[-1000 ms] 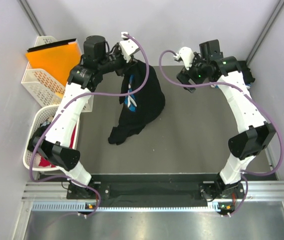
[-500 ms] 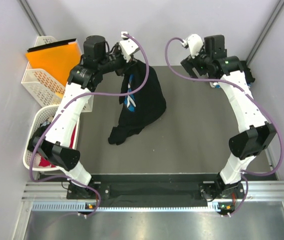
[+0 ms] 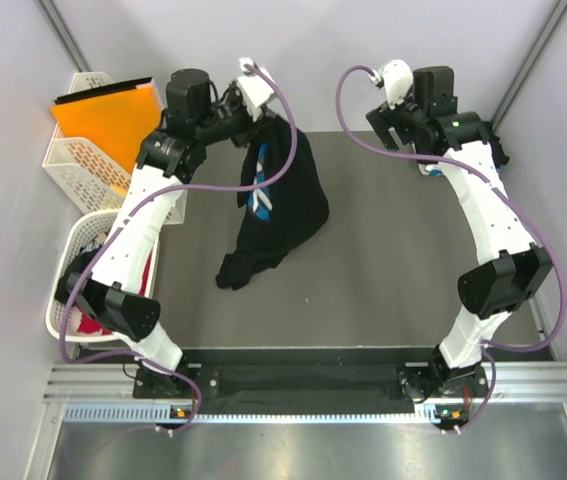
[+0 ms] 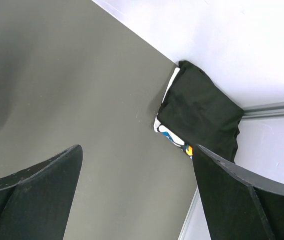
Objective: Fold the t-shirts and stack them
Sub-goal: Move the tshirt to the center of the board, then flatten out the tshirt
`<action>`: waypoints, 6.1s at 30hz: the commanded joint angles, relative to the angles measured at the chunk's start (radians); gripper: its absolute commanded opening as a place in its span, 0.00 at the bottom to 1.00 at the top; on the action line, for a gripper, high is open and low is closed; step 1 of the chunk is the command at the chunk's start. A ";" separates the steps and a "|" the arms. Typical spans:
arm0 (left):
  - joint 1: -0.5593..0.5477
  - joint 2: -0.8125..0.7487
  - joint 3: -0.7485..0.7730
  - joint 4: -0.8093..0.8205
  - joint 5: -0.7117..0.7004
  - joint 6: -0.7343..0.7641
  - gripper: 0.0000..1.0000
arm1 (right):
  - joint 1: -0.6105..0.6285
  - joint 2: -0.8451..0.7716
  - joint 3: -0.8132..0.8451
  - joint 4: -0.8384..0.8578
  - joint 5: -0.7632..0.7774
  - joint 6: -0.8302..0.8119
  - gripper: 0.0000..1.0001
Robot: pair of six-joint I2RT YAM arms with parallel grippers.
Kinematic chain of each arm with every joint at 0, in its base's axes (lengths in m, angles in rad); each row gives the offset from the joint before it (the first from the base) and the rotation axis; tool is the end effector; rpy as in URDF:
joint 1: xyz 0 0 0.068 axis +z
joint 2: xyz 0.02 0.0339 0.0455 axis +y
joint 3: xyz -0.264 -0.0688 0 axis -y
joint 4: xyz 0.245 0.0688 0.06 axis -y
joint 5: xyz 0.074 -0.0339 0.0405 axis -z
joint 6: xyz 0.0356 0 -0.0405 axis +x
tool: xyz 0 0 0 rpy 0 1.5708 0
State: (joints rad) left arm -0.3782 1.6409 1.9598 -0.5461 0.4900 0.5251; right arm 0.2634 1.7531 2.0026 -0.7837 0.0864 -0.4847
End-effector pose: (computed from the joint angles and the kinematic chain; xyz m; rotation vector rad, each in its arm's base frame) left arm 0.3238 -0.1467 0.4869 1.0761 1.4217 -0.3340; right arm 0.3722 0.0972 0.4360 -0.7226 1.9832 -0.2235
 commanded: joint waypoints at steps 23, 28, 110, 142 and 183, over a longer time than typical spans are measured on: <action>-0.168 -0.297 -0.525 0.226 -0.399 0.111 0.99 | 0.039 0.020 -0.007 -0.117 -0.312 -0.006 0.91; -0.041 -0.291 -0.673 0.290 -0.558 0.133 0.98 | 0.060 0.020 -0.106 -0.063 -0.335 -0.055 0.91; 0.134 -0.314 -0.771 0.252 -0.349 0.138 0.86 | 0.102 -0.038 -0.668 0.100 0.113 -0.167 0.68; 0.134 -0.323 -0.774 0.236 -0.338 0.127 0.84 | -0.107 0.172 -0.618 0.152 0.105 -0.117 0.00; 0.117 -0.204 -0.673 0.244 -0.252 0.084 0.83 | -0.020 -0.514 -0.720 0.911 0.348 -0.733 0.00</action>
State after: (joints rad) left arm -0.2558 1.4384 1.2549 -0.3176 0.2073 0.6266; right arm 0.2512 1.1942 1.2827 -0.0616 0.3973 -1.2194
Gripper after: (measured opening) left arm 0.829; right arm 0.017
